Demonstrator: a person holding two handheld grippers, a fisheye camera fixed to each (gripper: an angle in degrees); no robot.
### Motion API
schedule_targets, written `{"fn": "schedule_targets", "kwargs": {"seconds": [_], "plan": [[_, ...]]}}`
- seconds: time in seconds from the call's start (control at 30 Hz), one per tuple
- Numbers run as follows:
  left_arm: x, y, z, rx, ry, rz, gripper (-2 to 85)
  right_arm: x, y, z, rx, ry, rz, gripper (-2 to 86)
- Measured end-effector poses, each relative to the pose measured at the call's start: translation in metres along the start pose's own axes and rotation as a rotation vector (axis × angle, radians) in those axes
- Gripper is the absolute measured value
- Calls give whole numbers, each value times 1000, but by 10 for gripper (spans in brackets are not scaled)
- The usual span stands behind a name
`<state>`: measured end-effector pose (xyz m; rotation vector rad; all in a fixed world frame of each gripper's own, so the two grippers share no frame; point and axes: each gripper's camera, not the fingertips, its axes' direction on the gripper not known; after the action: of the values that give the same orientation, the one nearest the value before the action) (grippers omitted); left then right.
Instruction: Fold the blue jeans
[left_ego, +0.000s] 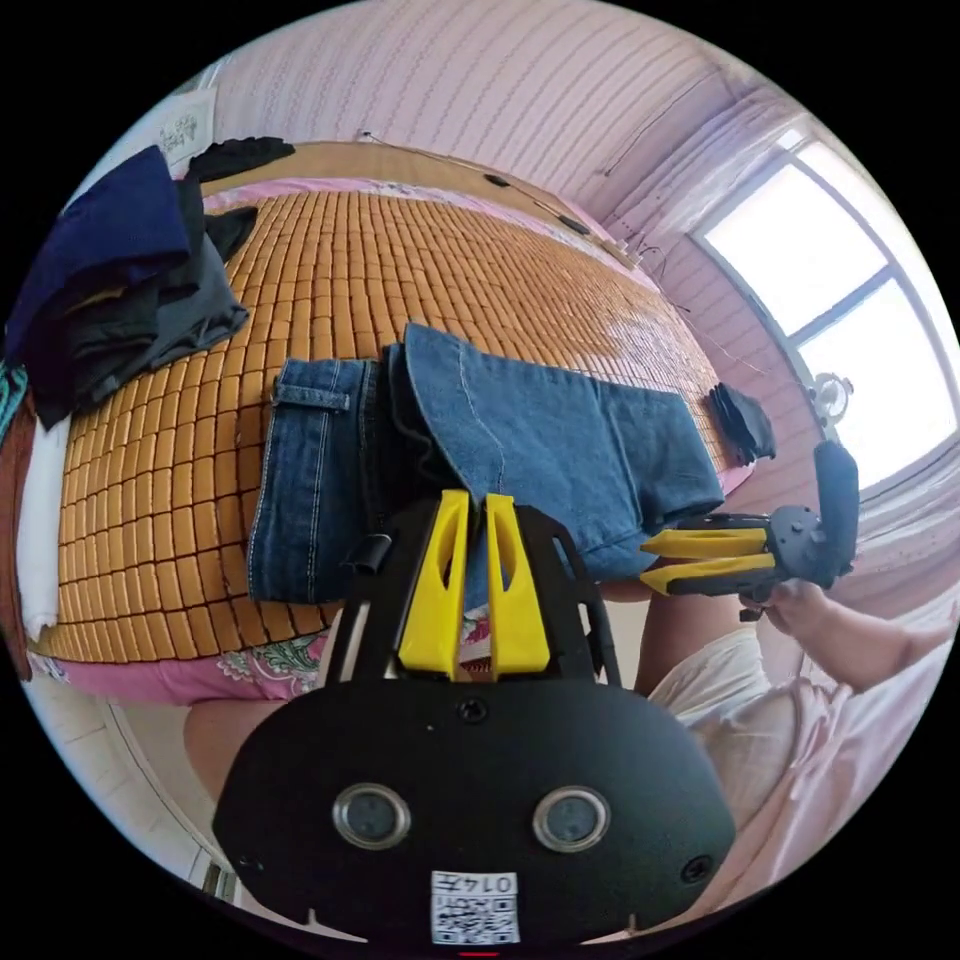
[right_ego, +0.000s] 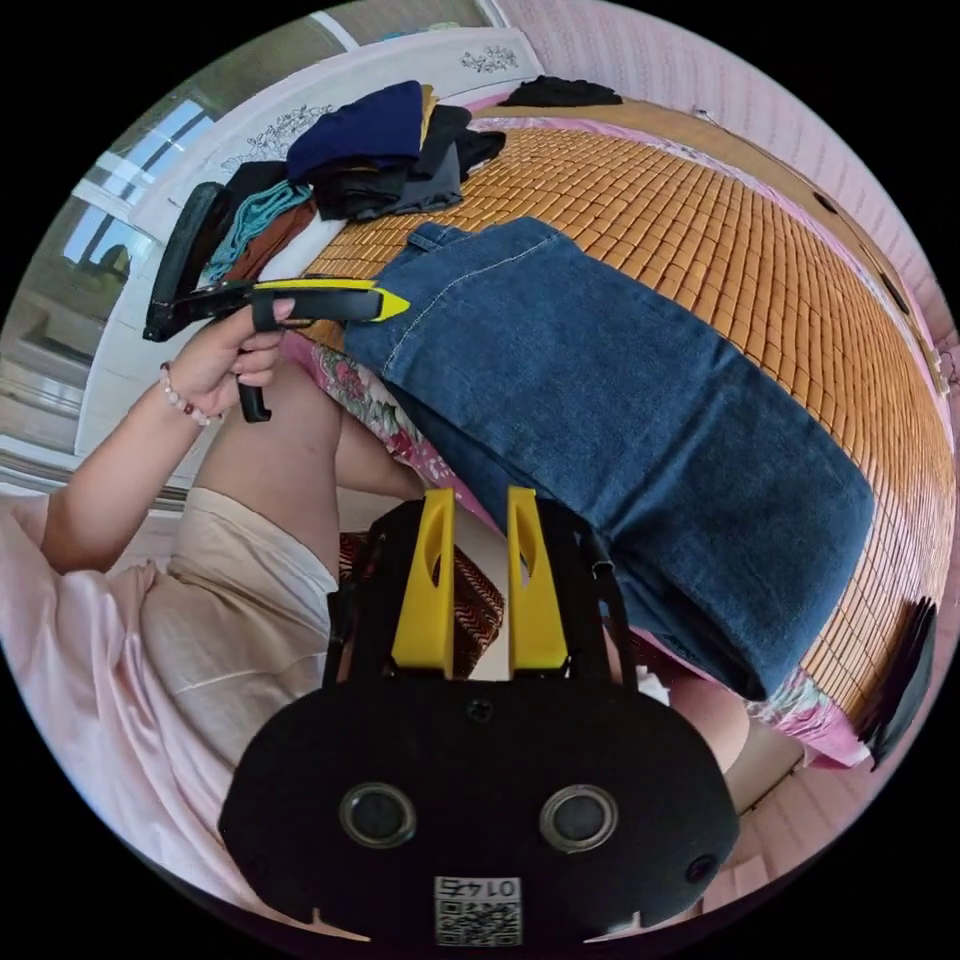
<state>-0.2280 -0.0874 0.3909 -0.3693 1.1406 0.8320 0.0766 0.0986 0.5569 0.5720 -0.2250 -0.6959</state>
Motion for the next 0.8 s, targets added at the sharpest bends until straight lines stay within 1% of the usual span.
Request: {"fn": "schedule_targets", "kwargs": {"seconds": [0.1,0.17,0.2,0.23,0.27,0.33,0.4,0.43,0.5,0.57,0.6,0.67,0.73,0.77,0.8], "plan": [[28,9,-52,144,4,77,23,3,-9,-13,54,-123,51,85],[28,26,-85,241,-119,54,25,-3,-16,-25,132,-205,25,91],[22,29,-87,244,-147,28,27,-4,-18,-25,144,-214,20,92],[4,32,-78,195,-184,-30,31,-6,-22,-21,149,-215,5,93],[-18,31,-53,62,-180,-80,36,-6,-28,-11,123,-191,9,95],[-46,36,-9,-87,-138,-152,47,-2,-38,7,51,-163,44,98],[-56,43,0,-38,-85,-185,49,0,-44,17,16,-141,63,101],[-60,44,-1,-41,-41,-215,50,1,-45,18,22,-103,70,97],[-57,43,-4,-53,-35,-223,52,3,-44,17,37,5,79,79],[-38,48,-17,-17,-121,-180,59,8,-44,22,17,153,72,35],[-32,50,-22,-3,-141,-179,65,9,-45,25,-1,186,69,22],[-6,57,-35,58,-149,-113,76,10,-54,35,-53,294,42,4],[10,62,-34,81,-212,-73,77,11,-66,41,-68,324,26,-4],[14,63,-28,75,-263,-78,75,12,-76,43,-68,319,16,-7],[15,63,-23,64,-278,-88,74,13,-81,44,-67,314,11,-7]]}}
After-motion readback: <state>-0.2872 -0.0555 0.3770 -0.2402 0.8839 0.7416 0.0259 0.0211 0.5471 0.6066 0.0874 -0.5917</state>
